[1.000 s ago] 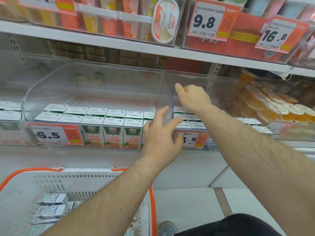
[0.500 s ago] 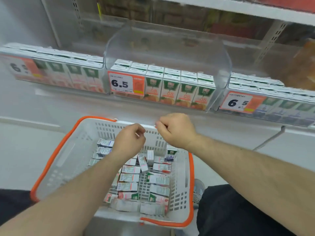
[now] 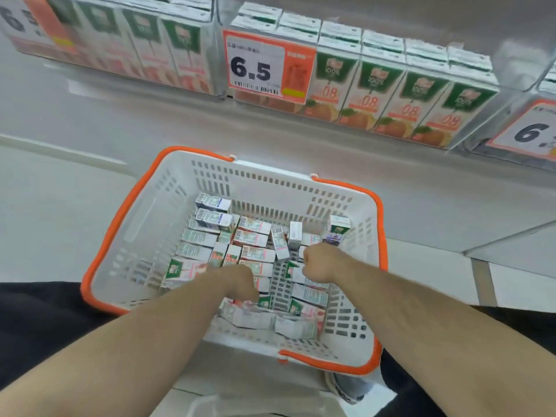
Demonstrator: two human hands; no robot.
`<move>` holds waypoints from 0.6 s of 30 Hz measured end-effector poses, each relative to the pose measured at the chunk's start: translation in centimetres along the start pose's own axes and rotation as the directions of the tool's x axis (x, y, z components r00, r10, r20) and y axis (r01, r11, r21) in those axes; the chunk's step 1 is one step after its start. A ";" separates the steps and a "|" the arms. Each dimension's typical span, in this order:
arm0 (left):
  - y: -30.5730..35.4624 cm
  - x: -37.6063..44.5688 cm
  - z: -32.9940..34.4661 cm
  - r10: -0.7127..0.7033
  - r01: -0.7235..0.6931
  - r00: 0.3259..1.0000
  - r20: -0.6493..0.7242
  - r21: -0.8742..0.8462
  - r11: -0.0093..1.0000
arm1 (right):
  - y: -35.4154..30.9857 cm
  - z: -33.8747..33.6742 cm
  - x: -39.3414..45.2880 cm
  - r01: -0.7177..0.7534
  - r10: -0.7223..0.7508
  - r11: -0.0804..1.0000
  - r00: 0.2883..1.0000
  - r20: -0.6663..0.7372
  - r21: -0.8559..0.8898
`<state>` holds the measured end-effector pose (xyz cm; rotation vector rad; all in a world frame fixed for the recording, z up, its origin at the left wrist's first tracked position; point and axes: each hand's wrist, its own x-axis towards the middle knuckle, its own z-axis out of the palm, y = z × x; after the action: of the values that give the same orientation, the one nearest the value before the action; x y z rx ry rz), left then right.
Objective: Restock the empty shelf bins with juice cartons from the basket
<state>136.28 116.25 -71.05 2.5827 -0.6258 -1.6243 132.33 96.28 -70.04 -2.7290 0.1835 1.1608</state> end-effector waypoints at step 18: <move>-2.9 3.5 1.7 -0.059 0.201 0.958 0.279 -0.512 0.835 | 2.1 4.3 5.0 -0.095 0.078 0.852 0.995 0.055 0.514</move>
<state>137.06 118.02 -75.52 2.0624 0.0281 -1.8543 132.40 94.89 -76.83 -2.2409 0.5365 0.9946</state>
